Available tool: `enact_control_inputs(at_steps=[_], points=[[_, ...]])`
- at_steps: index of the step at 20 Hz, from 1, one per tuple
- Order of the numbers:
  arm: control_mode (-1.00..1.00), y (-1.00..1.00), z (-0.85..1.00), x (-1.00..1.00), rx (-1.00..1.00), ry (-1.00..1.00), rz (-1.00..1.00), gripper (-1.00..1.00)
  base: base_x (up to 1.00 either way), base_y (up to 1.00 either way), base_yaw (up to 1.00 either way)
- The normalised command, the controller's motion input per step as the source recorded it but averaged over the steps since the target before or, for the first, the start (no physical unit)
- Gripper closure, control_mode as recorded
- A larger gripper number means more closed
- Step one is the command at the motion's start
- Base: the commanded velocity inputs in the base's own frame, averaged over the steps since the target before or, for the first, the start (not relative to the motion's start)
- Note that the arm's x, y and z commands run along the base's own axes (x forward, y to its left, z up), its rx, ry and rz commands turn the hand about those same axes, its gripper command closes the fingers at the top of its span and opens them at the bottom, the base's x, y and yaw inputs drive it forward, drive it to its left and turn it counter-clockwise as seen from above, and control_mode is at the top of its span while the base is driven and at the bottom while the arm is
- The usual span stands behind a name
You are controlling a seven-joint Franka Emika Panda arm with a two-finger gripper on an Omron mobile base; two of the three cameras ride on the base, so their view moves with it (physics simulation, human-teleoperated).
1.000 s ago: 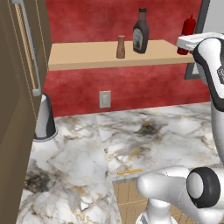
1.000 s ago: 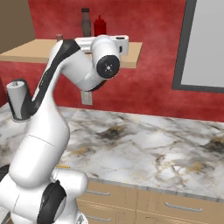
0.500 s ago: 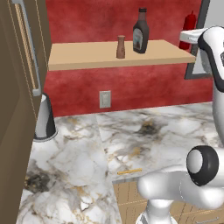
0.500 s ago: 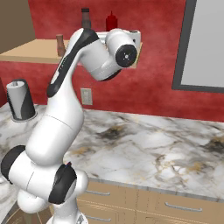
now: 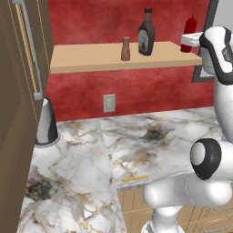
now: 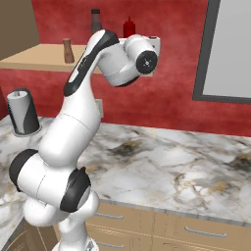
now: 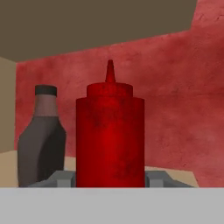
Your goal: There are various items on the counter. Only move the condiments/shakers into the cabinet.
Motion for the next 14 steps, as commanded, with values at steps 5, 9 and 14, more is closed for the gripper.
enact_control_inputs(at_steps=[5,9,14], points=[[-1.0,0.0,-0.02,0.51,0.0,0.0,0.0,1.0,0.0,0.0,0.0],[-1.0,0.0,-0.05,0.58,0.0,0.06,0.0,1.0,0.0,0.0,0.0],[-1.0,0.0,-0.24,0.54,-0.01,0.1,0.0,1.0,0.0,0.0,0.0]])
